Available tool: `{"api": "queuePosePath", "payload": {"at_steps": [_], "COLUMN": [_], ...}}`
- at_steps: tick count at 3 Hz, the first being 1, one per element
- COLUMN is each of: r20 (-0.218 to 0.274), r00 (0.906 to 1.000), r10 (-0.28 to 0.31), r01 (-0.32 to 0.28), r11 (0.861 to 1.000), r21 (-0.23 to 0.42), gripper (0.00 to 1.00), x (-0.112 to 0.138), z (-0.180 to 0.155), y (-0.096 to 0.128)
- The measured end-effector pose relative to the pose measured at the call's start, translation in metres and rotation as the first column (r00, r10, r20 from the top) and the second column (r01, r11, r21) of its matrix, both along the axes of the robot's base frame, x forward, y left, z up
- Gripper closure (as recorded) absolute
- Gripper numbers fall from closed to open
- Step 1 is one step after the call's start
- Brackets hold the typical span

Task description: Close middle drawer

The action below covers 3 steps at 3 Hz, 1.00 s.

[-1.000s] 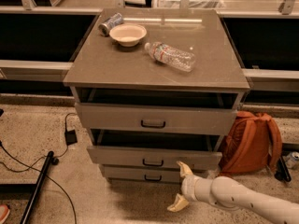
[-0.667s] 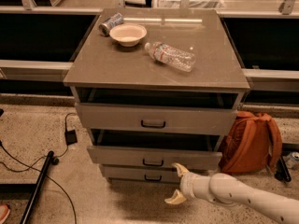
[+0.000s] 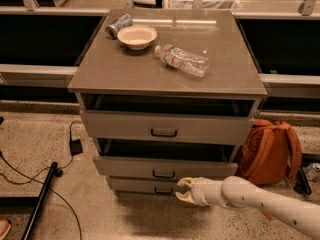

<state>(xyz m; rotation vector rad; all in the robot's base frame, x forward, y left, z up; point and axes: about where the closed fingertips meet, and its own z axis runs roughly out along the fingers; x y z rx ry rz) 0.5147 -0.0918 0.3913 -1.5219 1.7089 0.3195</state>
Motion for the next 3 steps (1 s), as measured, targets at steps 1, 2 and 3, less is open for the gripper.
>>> {"api": "queuePosePath", "payload": {"at_steps": [1,2,3], "r20": [0.009,0.009,0.001], "r00": [0.9999,0.9995,0.9986], "r10": [-0.01,-0.031,-0.052], "r01": [0.01,0.031,0.052], "r11": [1.0,0.999,0.999], "r21": [0.007,0.008,0.007], "gripper": [0.42,0.19,0.0], "x": [0.013,0.023,0.034], "z": [0.002,0.001,-0.003], "y": [-0.003,-0.008,-0.013]}}
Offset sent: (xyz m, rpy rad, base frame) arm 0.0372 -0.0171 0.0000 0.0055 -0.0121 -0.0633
